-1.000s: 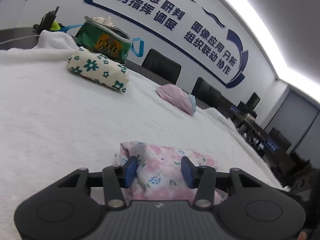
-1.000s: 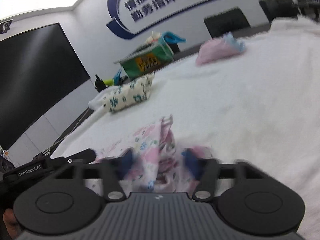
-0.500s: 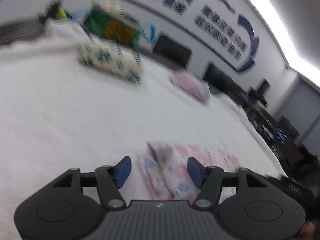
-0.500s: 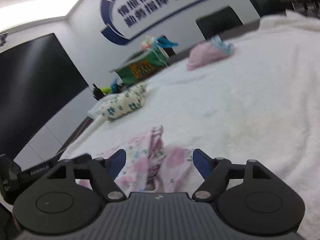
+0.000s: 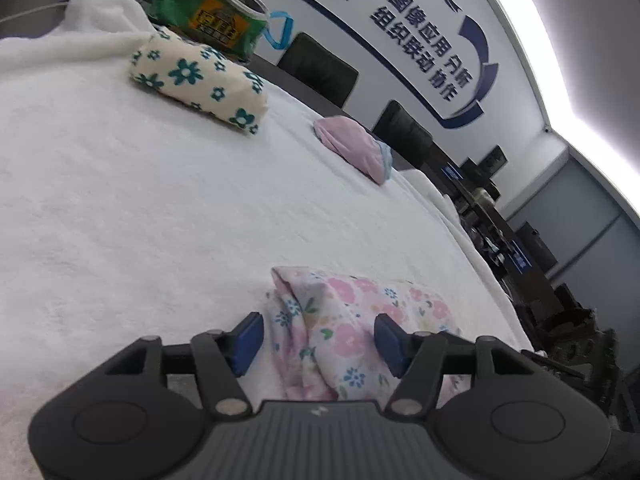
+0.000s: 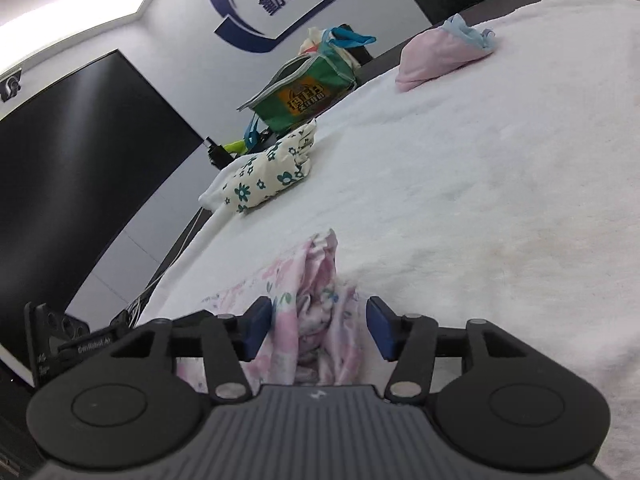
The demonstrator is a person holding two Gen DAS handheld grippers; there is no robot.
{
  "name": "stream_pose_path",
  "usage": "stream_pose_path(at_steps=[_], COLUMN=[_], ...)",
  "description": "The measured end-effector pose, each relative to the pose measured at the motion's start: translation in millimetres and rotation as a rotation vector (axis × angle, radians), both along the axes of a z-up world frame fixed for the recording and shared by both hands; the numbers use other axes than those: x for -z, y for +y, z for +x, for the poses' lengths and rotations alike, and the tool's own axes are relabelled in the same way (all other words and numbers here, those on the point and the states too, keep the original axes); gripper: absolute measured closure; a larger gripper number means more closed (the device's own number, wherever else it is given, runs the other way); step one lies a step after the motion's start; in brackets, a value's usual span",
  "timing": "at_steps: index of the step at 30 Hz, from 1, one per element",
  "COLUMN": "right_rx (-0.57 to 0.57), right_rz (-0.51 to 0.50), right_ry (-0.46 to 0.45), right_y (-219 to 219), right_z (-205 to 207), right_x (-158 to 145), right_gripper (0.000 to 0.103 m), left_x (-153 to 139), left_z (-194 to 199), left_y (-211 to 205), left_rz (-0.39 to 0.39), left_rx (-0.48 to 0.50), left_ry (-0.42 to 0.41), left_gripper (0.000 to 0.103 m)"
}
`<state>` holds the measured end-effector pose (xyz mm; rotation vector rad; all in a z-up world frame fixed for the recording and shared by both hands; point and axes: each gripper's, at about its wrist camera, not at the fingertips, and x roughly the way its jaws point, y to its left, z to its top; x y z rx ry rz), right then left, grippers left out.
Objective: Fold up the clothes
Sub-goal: 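Grasp the folded pink floral dress with both grippers at its ends, then lift the dress bundle with both grippers and carry it toward the teal-flower bundle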
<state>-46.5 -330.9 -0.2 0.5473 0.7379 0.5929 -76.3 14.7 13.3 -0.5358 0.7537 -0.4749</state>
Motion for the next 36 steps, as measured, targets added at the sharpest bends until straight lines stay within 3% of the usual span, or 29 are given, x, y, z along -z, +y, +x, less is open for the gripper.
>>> stream_pose_path(at_steps=[3, 4, 5, 7, 9, 10, 12, 13, 15, 17, 18, 19, 20, 21, 22, 23, 24, 26, 29, 33, 36], right_rx=[-0.031, -0.037, -0.04, -0.034, -0.034, -0.036, -0.025, -0.017, -0.005, -0.002, -0.001, 0.0, -0.009, -0.021, -0.025, -0.034, -0.042, -0.057, -0.077, -0.103, -0.107], right_rz=[0.02, 0.013, 0.01, 0.007, 0.01, 0.028, 0.074, 0.088, 0.097, 0.066, 0.051, 0.035, 0.025, 0.02, 0.017, 0.023, 0.034, 0.059, 0.095, 0.137, 0.138], right_ry=[0.016, 0.012, 0.01, -0.001, -0.012, -0.006, 0.011, 0.02, 0.031, 0.025, 0.022, 0.019, 0.018, 0.021, 0.027, 0.034, 0.034, 0.029, -0.019, -0.137, -0.246], right_y=[4.2, 7.6, 9.9, 12.5, 13.3, 10.8, 4.9, 1.5, -2.6, -1.2, -0.5, 0.2, 1.6, 3.6, 5.5, 7.0, 7.6, 7.8, 10.8, 26.2, 45.2], right_z=[3.6, 5.0, 5.4, 3.0, -0.6, -2.1, -4.7, -5.7, -7.8, -10.4, -11.7, -13.0, -13.7, -13.1, -12.0, -10.5, -9.7, -9.0, -5.3, 10.2, 35.6], right_x=[5.5, 4.7, 4.2, 2.0, 0.2, 0.5, 2.6, 4.2, 5.6, 4.0, 3.2, 2.4, 2.1, 3.0, 4.8, 6.3, 5.0, 0.0, -21.2, -70.7, -116.6], right_gripper=[0.052, 0.065, 0.071, 0.083, 0.086, 0.088, 0.088, 0.088, 0.084, 0.064, 0.061, 0.058, 0.058, 0.058, 0.063, 0.081, 0.083, 0.089, 0.089, 0.089, 0.089], left_x=[1.7, 3.2, 4.4, 5.1, 4.9, 6.1, 9.2, 10.0, 7.9, 4.0, 2.9, 1.9, 1.4, 2.1, 1.9, -0.4, -4.2, -18.7, -55.2, -124.1, -174.5], left_z=[9.3, 12.3, 14.1, 11.7, 6.6, 5.0, 1.7, 0.0, -3.7, -8.0, -8.7, -9.5, -9.6, -8.1, -6.7, -5.6, -4.7, -3.7, 0.6, 13.4, 38.6], left_y=[-1.9, -1.3, -0.5, 1.6, 4.5, 6.5, 10.6, 12.3, 13.9, 13.7, 10.6, 7.4, 4.1, 0.1, -2.5, -1.8, -0.1, 8.0, 20.3, 31.2, 40.0], left_rz=[-0.04, -0.064, -0.082, -0.113, -0.142, -0.155, -0.156, -0.151, -0.115, -0.081, -0.069, -0.056, -0.047, -0.046, -0.047, -0.055, -0.064, -0.097, -0.095, 0.017, 0.082], left_rx=[0.022, 0.022, 0.025, 0.032, 0.037, 0.034, 0.009, 0.005, 0.036, 0.067, 0.086, 0.104, 0.119, 0.125, 0.125, 0.11, 0.098, 0.091, 0.088, 0.07, 0.024], left_ry=[0.021, 0.039, 0.056, 0.048, 0.03, 0.033, 0.042, 0.044, 0.035, 0.022, 0.019, 0.015, 0.015, 0.023, 0.029, 0.029, 0.025, 0.001, -0.08, -0.266, -0.359], left_gripper=[0.047, 0.058, 0.074, 0.084, 0.087, 0.086, 0.074, 0.06, 0.055, 0.043, 0.042, 0.046, 0.065, 0.074, 0.077, 0.082, 0.084, 0.086, 0.086, 0.086, 0.086])
